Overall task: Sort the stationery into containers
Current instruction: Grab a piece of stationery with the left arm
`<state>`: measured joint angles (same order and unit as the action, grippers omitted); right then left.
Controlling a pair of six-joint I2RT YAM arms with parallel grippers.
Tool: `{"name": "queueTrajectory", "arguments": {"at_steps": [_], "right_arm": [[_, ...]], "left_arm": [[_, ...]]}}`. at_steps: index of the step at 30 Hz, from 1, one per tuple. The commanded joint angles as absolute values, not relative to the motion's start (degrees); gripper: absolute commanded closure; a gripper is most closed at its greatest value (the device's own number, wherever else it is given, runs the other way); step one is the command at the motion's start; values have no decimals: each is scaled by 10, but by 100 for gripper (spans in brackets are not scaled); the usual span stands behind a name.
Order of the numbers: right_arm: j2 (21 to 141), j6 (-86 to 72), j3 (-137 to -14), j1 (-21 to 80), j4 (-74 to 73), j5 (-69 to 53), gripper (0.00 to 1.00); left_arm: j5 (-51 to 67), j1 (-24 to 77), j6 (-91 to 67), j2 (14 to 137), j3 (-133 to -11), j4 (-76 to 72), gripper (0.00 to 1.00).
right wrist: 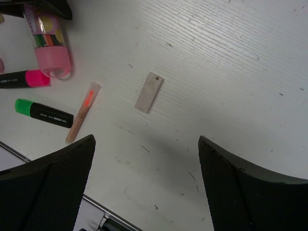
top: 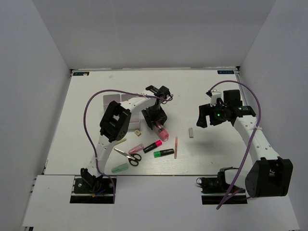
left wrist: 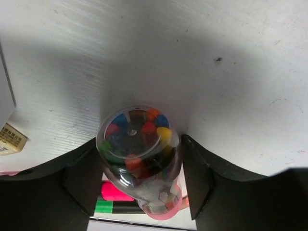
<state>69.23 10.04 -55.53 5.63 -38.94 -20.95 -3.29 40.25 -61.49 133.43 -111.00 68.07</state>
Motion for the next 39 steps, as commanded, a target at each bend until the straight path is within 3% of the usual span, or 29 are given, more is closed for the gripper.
{"name": "queueTrajectory", "arguments": {"at_steps": [1, 5, 8, 9, 12, 13, 15, 28, 39], "right_arm": [[682, 99, -569, 54, -391, -211, 11], [679, 99, -570, 54, -389, -209, 11], [678, 100, -570, 54, -388, -209, 11], [679, 99, -569, 53, -389, -209, 11], [678, 99, -569, 53, -388, -209, 11], [676, 100, -568, 52, -390, -209, 11], [675, 100, -568, 53, -390, -208, 11], [665, 98, -562, 48, -384, -217, 32], [662, 99, -556, 45, -381, -225, 64]], "left_arm": [[-25, 403, -621, 1327, -1109, 671, 29], [-20, 404, -621, 1329, -1107, 665, 35], [-16, 403, -621, 1331, -1100, 662, 47], [-14, 403, -621, 1331, -1099, 658, 59], [-7, 402, -616, 1328, -1098, 651, 76], [-4, 403, -614, 1328, -1099, 648, 89], [-1, 403, -606, 1327, -1108, 643, 100], [16, 426, -467, 1256, -1135, 598, 100], [-37, 458, -317, 1135, -1144, 588, 100]]}}
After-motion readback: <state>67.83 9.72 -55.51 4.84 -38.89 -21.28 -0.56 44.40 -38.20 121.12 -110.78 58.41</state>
